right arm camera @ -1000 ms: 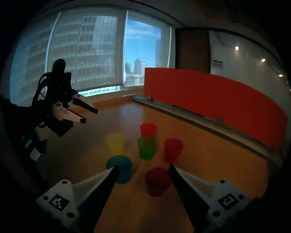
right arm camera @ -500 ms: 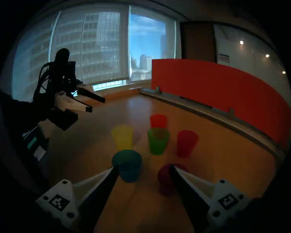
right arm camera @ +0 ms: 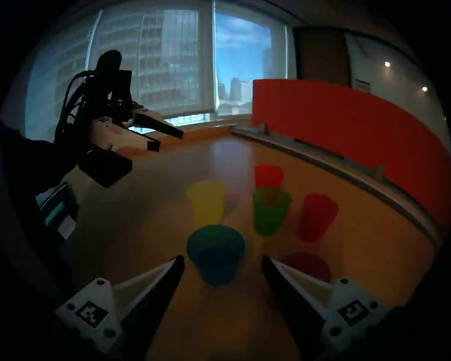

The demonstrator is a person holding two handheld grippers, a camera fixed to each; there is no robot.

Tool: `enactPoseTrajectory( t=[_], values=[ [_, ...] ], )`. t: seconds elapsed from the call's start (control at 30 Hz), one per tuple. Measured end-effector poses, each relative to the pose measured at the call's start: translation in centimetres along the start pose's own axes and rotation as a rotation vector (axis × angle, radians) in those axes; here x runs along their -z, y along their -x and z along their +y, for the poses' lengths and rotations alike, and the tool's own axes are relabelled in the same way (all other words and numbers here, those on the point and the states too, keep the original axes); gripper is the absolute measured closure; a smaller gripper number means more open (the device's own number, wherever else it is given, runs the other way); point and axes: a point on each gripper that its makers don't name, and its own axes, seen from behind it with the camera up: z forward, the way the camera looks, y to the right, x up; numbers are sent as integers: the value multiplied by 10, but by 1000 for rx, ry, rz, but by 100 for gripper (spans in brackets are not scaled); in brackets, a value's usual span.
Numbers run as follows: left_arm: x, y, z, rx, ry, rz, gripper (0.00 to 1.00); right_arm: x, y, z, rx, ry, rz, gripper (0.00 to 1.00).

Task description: Pour water

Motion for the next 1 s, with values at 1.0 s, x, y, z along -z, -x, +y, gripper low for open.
enactPoseTrajectory(
  t=[1.0],
  values=[
    [-5, 4, -6, 3, 6, -6, 7, -60, 18, -2, 49, -9, -57, 0]
  ],
)
